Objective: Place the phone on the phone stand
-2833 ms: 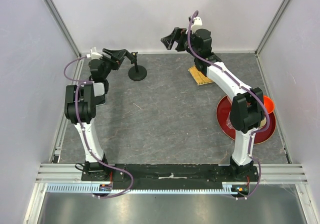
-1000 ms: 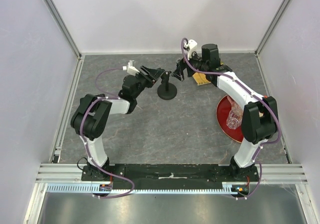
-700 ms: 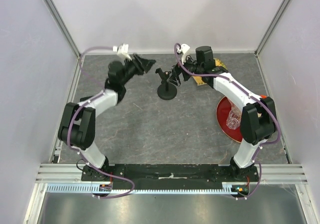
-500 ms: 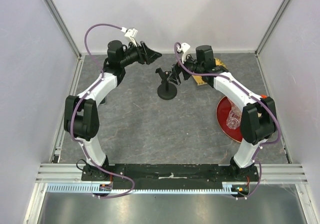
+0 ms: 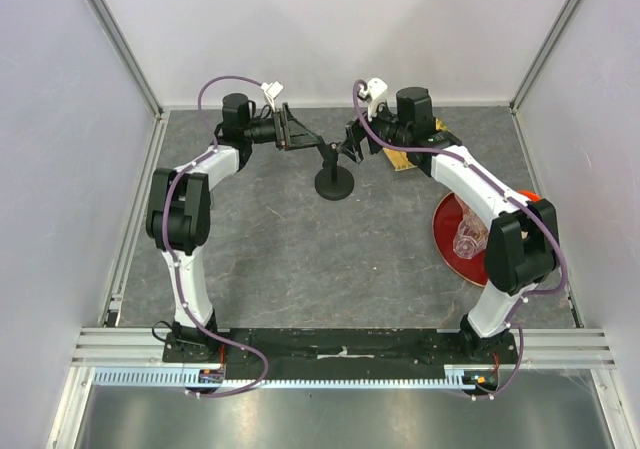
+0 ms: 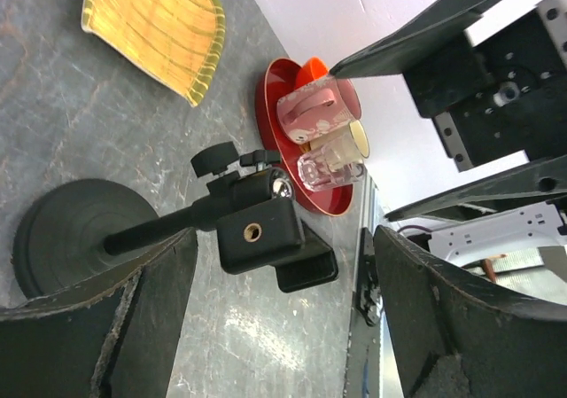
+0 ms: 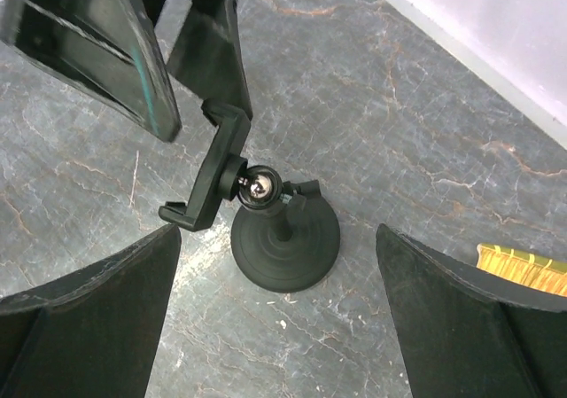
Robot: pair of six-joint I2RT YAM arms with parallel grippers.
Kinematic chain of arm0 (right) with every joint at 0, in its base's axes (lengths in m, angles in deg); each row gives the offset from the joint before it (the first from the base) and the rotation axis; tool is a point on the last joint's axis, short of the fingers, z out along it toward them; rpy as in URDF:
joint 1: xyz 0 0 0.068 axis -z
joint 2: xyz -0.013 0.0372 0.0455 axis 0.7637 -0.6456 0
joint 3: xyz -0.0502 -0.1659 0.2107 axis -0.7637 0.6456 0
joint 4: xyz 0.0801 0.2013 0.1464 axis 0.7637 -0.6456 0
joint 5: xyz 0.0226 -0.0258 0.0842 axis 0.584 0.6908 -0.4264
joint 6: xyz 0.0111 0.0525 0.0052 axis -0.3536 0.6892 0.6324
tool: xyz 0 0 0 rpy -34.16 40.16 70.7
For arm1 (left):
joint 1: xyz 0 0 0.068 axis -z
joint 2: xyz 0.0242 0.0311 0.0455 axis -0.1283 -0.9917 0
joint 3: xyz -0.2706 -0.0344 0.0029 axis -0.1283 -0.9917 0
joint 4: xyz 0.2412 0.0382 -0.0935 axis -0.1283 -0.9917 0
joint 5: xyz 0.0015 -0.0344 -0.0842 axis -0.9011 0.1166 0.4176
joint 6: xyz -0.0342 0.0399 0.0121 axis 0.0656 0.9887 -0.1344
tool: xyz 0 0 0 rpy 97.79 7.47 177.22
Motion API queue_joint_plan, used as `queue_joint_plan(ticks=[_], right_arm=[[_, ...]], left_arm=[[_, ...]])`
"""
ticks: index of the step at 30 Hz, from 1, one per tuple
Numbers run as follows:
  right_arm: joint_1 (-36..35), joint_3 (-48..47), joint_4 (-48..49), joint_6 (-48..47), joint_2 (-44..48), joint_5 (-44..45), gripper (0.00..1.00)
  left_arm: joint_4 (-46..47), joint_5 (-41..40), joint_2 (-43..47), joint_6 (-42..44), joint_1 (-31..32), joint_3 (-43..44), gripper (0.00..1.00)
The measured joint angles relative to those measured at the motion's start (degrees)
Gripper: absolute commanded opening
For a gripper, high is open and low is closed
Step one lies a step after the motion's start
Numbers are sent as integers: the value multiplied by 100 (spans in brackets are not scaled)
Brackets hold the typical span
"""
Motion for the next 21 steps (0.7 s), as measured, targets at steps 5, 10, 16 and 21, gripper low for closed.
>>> queue_joint_plan(ticks=[5, 10, 16, 21], right_arm=[[0, 0, 151, 37, 48, 26, 98], [0, 0, 151, 79, 44, 76, 98], [0, 0, 149, 85, 37, 120, 98], [0, -2, 149, 118, 24, 153, 98]], left_arm=[[-15, 103, -118, -122, 0, 0, 77], [105, 138, -149, -308, 7, 15, 68], [251, 142, -354, -538, 37, 44, 63], [485, 166, -546, -841, 98, 109, 48]])
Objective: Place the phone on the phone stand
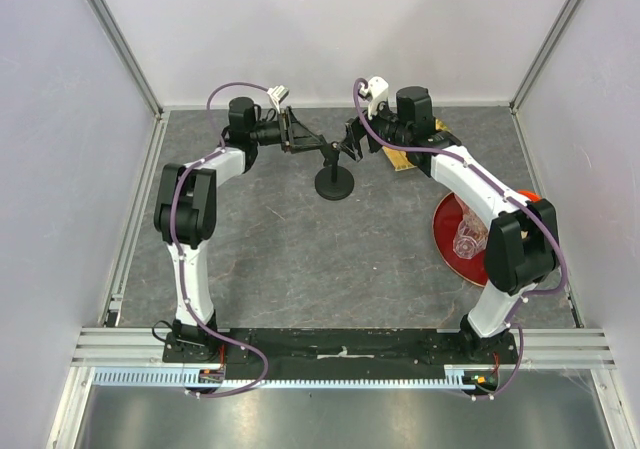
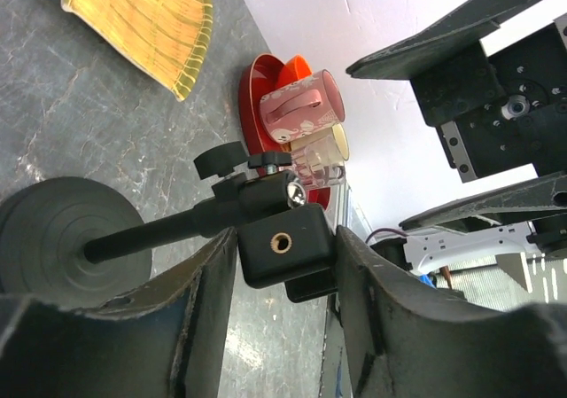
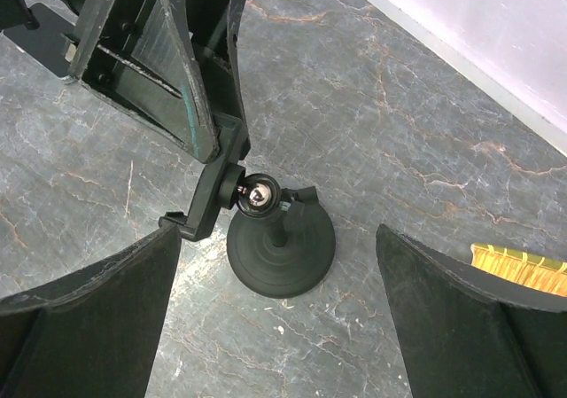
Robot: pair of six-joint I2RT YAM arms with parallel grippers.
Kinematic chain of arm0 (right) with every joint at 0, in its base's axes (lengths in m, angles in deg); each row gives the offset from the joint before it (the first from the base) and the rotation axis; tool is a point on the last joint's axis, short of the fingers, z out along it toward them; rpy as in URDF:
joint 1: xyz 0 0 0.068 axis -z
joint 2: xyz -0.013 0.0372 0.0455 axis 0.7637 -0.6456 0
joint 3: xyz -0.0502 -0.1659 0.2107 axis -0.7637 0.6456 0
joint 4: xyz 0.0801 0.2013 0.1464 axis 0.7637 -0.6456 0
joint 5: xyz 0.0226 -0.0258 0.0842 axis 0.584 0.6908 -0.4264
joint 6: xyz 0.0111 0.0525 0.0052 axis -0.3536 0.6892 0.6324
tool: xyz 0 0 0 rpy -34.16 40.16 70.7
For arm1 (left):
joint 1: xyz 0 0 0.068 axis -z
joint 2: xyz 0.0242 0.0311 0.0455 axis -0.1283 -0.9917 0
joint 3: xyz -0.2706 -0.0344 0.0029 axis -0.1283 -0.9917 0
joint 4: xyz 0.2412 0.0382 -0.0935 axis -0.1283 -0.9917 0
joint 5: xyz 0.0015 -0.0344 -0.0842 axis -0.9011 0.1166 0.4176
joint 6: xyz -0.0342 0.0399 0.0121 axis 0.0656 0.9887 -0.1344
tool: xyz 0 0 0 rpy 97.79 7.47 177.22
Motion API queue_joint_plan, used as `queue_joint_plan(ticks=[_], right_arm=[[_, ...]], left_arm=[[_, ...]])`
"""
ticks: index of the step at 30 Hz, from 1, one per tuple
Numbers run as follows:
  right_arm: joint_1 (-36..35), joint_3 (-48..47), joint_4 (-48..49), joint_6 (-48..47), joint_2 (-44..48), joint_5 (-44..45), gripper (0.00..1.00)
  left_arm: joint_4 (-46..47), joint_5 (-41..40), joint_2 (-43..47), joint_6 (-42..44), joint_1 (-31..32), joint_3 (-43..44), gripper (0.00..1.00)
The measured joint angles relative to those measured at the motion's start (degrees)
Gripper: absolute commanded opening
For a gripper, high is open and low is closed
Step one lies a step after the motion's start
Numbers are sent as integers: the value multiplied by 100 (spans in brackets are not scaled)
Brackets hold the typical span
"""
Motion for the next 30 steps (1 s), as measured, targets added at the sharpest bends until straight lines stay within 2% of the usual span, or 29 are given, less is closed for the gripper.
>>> queue_joint_plan(ticks=[5, 9, 16, 21, 25, 30], right_arm=[[-2, 0, -2, 7, -4, 26, 98], [-2, 0, -4, 4, -4, 96, 98], [-31, -20, 0, 28, -85, 155, 98], [-208, -321, 11, 321, -378, 428, 98], [-374, -610, 205, 1027, -627, 743, 98], [-407, -737, 601, 1958, -769, 807, 98]], left_arm=[[450, -9, -101, -345, 22, 26, 27], [1228, 52, -328, -1001, 13, 26, 3], [2280, -350, -304, -1679, 15, -439, 2], [2393, -1716, 621, -1530, 50, -1766, 2], [2798, -2855, 1314, -1504, 63, -2863, 2], [3316, -3720, 1486, -1633, 90, -3355, 2]])
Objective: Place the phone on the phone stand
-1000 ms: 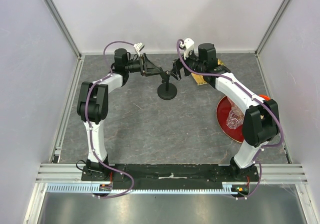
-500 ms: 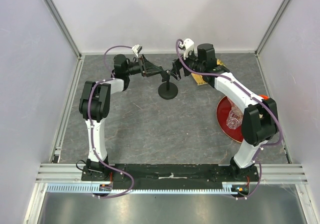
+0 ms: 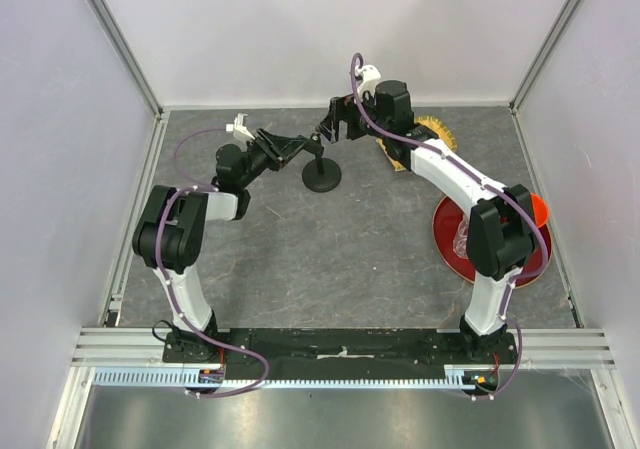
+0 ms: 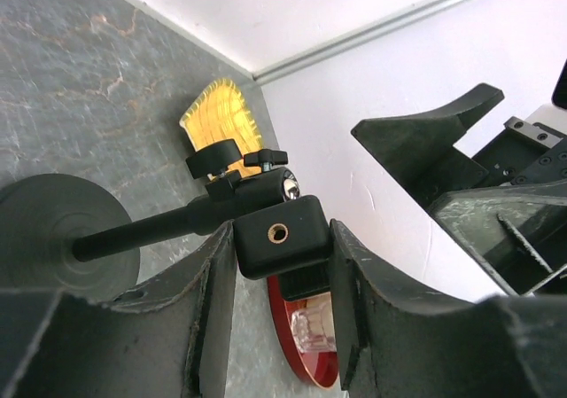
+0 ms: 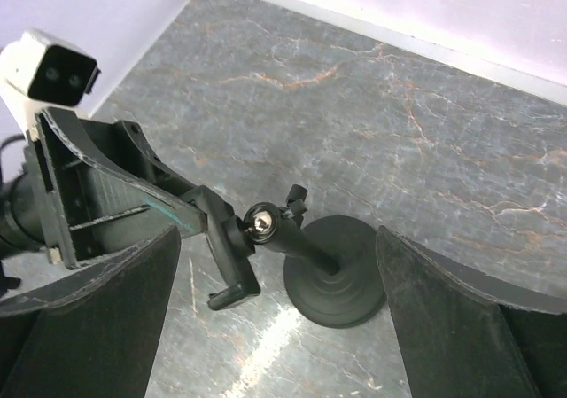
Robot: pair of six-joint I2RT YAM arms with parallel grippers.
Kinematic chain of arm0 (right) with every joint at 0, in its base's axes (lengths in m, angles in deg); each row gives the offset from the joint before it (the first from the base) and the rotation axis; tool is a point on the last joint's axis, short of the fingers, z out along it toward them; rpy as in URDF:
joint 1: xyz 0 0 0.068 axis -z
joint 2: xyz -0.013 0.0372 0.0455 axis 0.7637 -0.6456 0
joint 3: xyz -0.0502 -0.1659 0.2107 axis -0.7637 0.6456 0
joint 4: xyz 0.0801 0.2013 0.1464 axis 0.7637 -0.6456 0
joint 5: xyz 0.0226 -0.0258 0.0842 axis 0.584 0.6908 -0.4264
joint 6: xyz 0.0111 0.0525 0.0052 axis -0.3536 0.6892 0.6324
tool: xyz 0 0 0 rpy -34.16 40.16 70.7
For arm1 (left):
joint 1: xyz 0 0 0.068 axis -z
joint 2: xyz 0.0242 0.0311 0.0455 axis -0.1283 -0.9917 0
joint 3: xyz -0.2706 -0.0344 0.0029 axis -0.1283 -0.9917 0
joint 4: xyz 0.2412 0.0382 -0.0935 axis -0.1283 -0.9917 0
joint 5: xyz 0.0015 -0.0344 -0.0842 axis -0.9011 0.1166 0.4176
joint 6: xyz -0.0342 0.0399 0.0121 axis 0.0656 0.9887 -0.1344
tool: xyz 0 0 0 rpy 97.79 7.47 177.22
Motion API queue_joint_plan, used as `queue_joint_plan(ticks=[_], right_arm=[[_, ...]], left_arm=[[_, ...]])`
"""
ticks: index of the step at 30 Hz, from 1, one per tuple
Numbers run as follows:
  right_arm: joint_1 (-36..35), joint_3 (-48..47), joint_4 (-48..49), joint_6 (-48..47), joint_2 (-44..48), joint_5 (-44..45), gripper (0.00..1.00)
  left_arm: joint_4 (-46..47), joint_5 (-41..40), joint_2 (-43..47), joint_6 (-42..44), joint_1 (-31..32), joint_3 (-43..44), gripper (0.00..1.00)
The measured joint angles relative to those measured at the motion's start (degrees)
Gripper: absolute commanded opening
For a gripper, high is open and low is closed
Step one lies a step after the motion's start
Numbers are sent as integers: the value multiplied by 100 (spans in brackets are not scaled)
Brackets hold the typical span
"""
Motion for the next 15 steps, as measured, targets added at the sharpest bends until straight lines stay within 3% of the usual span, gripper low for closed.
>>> queue_joint_plan(ticks=[15], right_arm=[[15, -197, 186, 520, -229, -81, 98]], left_arm=[[1755, -470, -1058, -1038, 125, 164, 2]])
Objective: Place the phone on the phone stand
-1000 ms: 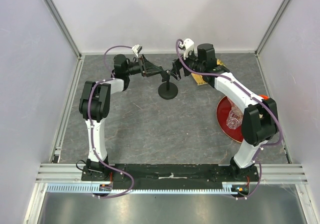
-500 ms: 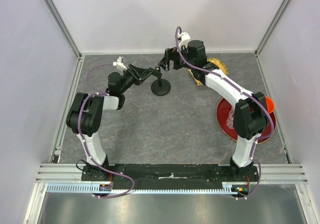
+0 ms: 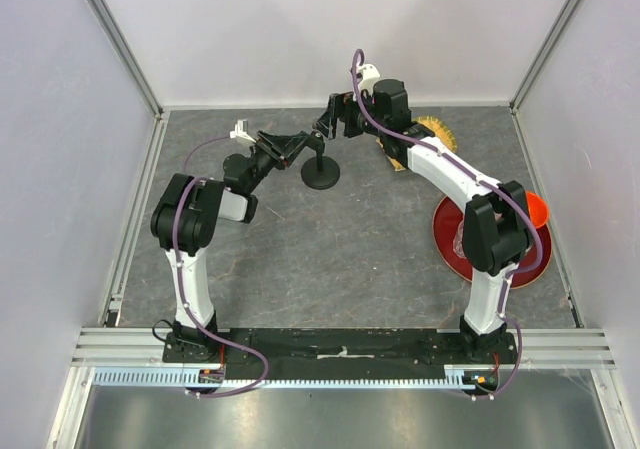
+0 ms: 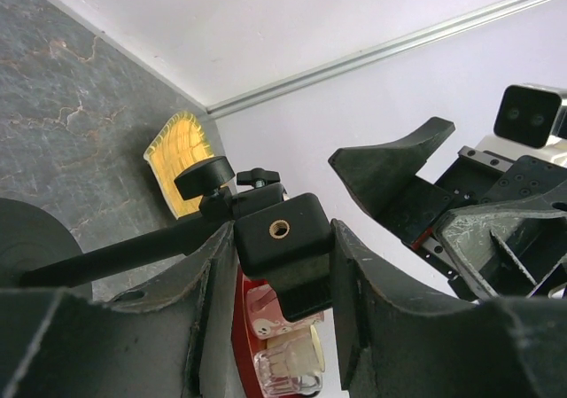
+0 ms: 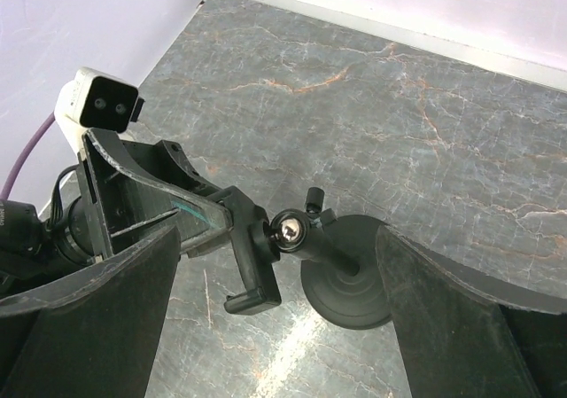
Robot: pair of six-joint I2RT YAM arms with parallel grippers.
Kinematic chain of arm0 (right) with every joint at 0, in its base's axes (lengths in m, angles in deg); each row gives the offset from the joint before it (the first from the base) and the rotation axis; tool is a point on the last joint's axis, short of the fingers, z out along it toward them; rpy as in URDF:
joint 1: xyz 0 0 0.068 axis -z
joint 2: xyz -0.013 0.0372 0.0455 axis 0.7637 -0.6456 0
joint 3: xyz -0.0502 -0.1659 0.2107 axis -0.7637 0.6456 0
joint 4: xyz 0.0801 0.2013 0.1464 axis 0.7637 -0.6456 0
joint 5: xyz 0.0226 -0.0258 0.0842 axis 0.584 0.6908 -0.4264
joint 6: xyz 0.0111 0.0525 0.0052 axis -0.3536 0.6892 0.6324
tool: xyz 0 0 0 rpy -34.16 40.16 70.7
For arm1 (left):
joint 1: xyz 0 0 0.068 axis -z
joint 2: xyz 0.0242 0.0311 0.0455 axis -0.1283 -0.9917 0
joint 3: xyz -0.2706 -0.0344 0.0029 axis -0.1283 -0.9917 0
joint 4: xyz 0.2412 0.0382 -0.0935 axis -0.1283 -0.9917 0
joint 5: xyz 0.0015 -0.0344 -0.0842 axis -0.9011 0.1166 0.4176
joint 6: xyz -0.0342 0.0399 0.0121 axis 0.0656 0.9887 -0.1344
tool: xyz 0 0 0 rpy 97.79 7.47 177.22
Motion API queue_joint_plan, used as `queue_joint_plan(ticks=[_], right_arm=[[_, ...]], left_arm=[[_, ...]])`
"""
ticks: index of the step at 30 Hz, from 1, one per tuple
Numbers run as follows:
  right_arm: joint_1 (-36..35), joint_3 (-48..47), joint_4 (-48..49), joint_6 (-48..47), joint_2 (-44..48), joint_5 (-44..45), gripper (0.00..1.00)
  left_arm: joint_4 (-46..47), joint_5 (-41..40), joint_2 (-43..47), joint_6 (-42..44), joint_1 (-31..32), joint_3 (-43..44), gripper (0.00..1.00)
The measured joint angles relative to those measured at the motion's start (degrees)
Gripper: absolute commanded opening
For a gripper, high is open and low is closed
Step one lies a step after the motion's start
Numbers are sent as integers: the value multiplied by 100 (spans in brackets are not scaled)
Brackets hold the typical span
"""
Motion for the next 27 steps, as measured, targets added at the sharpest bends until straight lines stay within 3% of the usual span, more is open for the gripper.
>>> queue_joint_plan(ticks=[11, 13, 14, 16, 17, 27], right_arm=[[0, -2, -4, 22, -20, 114, 98], [2, -2, -7, 20, -20, 125, 98], [4, -2, -7, 20, -20, 127, 98], [9, -2, -4, 20, -20, 129, 98], [11, -2, -7, 17, -20, 129, 98], [24, -2, -9, -83, -20, 258, 98]], left_arm=[[13, -442, -22, -162, 240, -22, 2], [-11, -511, -11, -162, 262, -39, 20], [-24, -527, 20, -162, 262, -61, 49], [-57, -542, 72, -162, 258, -111, 84], [-72, -540, 103, -160, 254, -149, 91], [-769, -498, 601, 85, -11, -719, 95]])
